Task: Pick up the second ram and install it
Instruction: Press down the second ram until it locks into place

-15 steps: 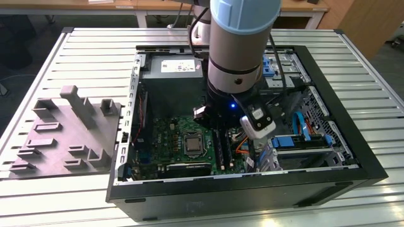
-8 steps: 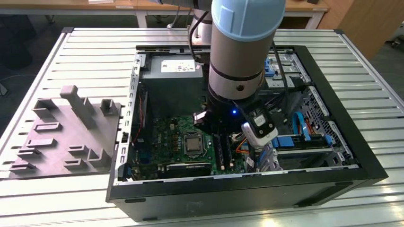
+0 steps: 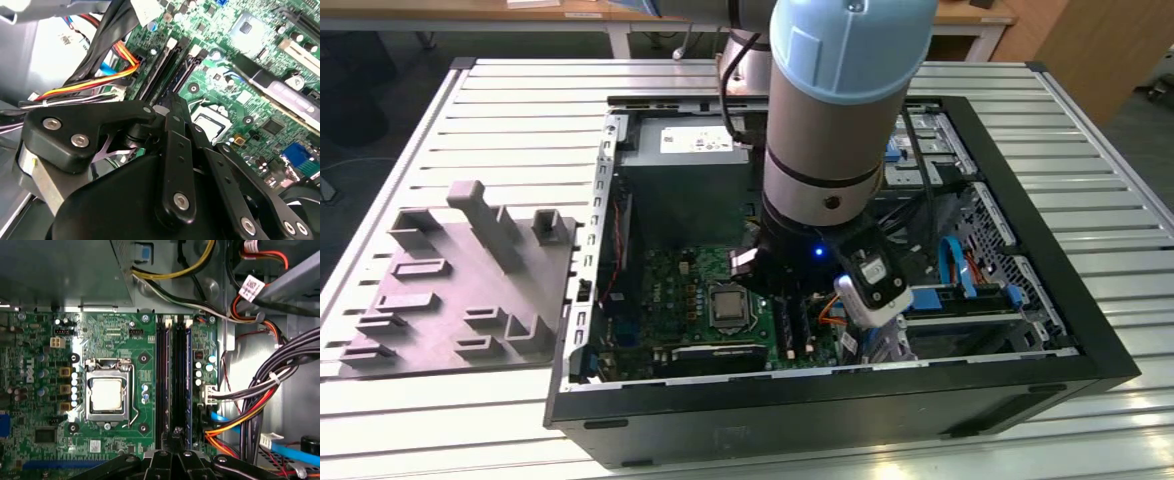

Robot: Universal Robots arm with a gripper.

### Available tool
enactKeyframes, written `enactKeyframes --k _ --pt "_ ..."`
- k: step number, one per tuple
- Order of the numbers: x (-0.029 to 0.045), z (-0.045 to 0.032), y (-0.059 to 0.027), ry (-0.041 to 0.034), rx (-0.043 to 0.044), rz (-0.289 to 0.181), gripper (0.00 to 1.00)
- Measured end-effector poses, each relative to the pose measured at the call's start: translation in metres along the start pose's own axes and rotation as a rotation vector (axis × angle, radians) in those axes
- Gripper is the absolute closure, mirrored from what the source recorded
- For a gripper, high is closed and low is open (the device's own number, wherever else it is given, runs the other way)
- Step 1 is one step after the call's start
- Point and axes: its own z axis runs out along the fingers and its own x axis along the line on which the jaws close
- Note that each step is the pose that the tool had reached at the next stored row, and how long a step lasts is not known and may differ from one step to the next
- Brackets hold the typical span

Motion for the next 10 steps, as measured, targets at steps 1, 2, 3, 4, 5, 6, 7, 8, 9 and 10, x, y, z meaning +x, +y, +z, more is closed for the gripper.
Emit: enactKeyframes --k 1,2,3,4,5,6,7,8,9,10 --pt "0.0001 0.0000 -0.0006 0.0000 0.0001 0.000 0.90" --pt "0.0001 0.0004 -0.0008 -0.0001 -0.0002 0.000 0.90" --pt "0.0001 0.0017 -0.0010 -0.0001 -0.0002 0.000 0.90" --pt "0.0001 0.0032 -0.0014 0.0000 0.0000 0.000 0.90" --pt "0.0001 0.0045 -0.0019 0.0001 0.0001 0.000 0.90" --pt "0.0002 0.0056 -0.0024 0.0001 0.0002 0.000 0.90" --pt "0.0002 0.0065 -0.0027 0.0001 0.0001 0.000 0.90" --pt "0.0002 0.0076 -0.0029 0.0000 -0.0001 0.000 0.90" --pt "0.0002 0.0083 -0.0029 -0.0001 -0.0002 0.000 0.90" --pt "0.0003 0.0083 -0.0029 0.0001 0.0001 0.000 0.90"
